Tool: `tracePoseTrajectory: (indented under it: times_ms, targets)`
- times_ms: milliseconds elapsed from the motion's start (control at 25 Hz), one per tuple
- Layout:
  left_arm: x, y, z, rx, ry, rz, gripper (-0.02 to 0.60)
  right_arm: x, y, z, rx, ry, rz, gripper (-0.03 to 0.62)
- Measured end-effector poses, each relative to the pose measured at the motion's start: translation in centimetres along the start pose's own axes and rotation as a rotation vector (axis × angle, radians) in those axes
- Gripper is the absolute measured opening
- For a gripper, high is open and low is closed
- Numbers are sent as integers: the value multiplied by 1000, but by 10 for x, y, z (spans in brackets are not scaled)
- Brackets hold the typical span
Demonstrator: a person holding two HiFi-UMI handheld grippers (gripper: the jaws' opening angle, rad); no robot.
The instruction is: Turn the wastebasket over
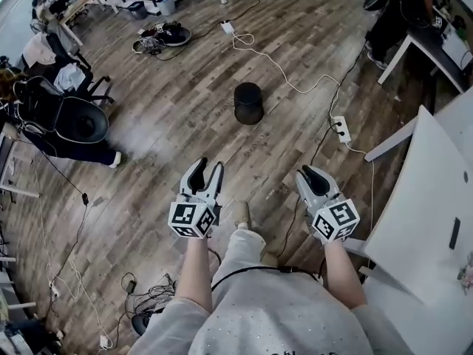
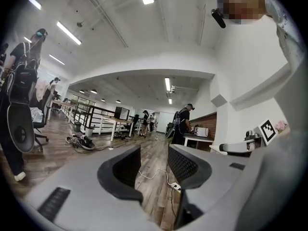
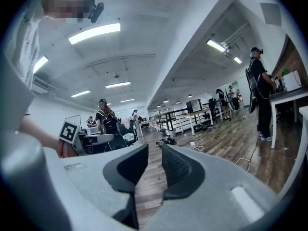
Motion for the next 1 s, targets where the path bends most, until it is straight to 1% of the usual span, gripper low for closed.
tracePoseTrajectory:
  times_ms: [160, 280, 480, 640, 840, 1000]
  targets:
    - [-39, 9, -33, -23, 10, 17, 175, 15, -3, -46, -36, -12, -19, 98]
    - [-70, 16, -59, -48, 5, 18, 175, 31, -5, -83, -58, -36, -32, 114]
    - [-128, 27, -101, -92, 2, 41, 175, 51, -9, -149, -91, -66, -57, 117]
    - [-170, 39, -131, -113, -6, 42, 175, 59, -10, -194, -100, -85, -70, 120]
    - [-205, 45, -166, -124, -14, 41, 175, 74, -16, -234, -107, -103, -85, 124]
    - [-217, 40, -187, -151, -22, 49, 175, 83, -23, -254, -135, -91, -92, 130]
Point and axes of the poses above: the fingertips, and each gripper's own axes: z backward along the fingers, x to its right, y out of its top, the point moved 5 cm from there along z, backward along the fingers, and after that the axes turned 11 degrees about z, right-handed, at the moved point
